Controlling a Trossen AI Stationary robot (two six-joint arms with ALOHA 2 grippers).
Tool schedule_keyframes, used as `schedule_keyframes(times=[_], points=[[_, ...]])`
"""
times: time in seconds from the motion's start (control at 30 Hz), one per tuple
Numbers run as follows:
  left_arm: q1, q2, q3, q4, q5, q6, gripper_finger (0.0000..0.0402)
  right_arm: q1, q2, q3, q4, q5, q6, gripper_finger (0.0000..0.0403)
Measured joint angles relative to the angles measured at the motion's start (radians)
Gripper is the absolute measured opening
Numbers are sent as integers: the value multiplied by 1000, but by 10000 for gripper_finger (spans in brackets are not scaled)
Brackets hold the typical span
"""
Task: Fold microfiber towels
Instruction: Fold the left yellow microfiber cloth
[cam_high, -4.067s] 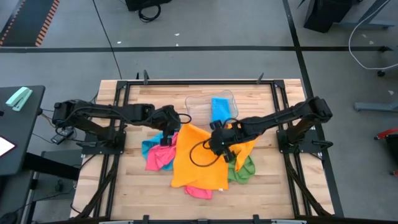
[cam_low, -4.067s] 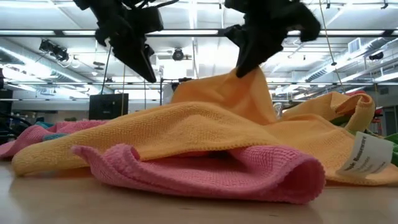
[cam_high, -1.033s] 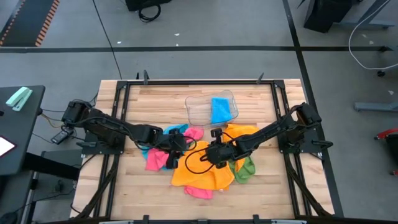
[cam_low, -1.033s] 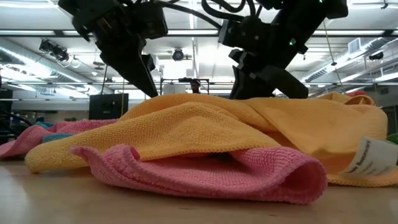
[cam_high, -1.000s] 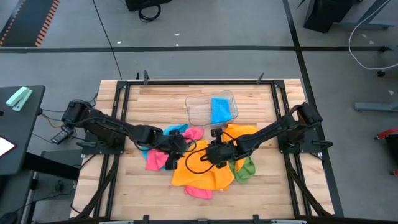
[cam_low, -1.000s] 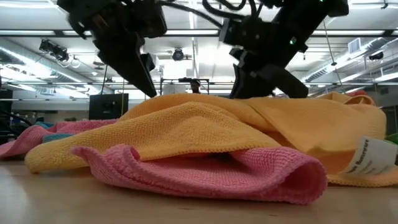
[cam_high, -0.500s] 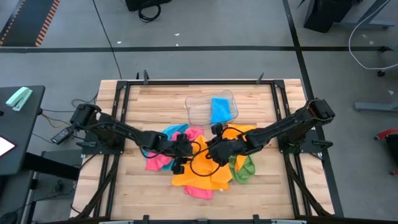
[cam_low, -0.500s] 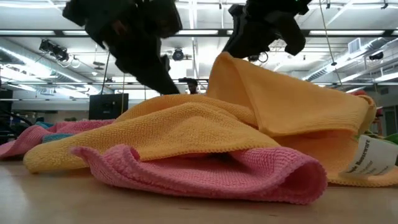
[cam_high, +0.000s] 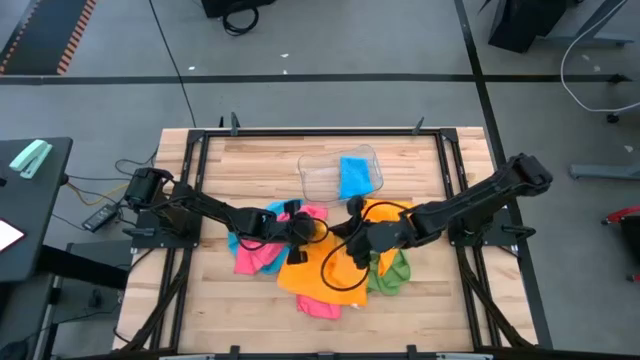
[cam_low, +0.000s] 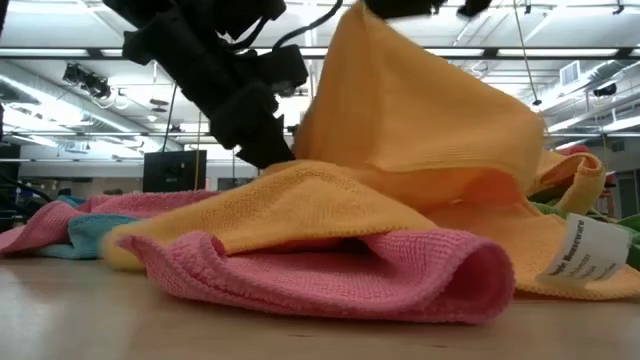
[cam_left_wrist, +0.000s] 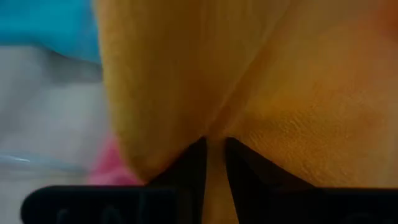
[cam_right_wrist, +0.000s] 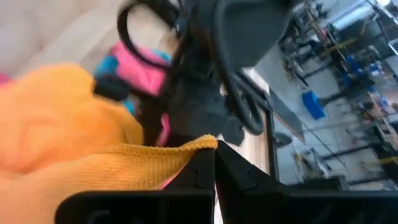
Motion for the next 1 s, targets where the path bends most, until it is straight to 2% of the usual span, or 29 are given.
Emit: schedule_keyframes(times=[0.23, 0.37, 0.57, 0.67, 0.87, 1.0], points=[[-22, 0, 0, 41, -210, 145, 47, -40, -5, 0, -17, -163, 55, 5], [-35, -1, 0, -9, -251, 181, 37, -60, 45, 0, -20, -235, 84, 5], [-80, -62, -1, -105, -398, 228, 20, -65, 98, 0, 26, -327, 83, 5], [-113, -99, -1, -157, -374, 254, 14, -65, 100, 0, 19, -376, 80, 7], [-177, -162, -1, -281, -127, 233, 18, -66, 104, 0, 18, -494, 91, 10], [-215, -207, -1, -320, -83, 172, 26, -72, 146, 1, 31, -608, 125, 11]])
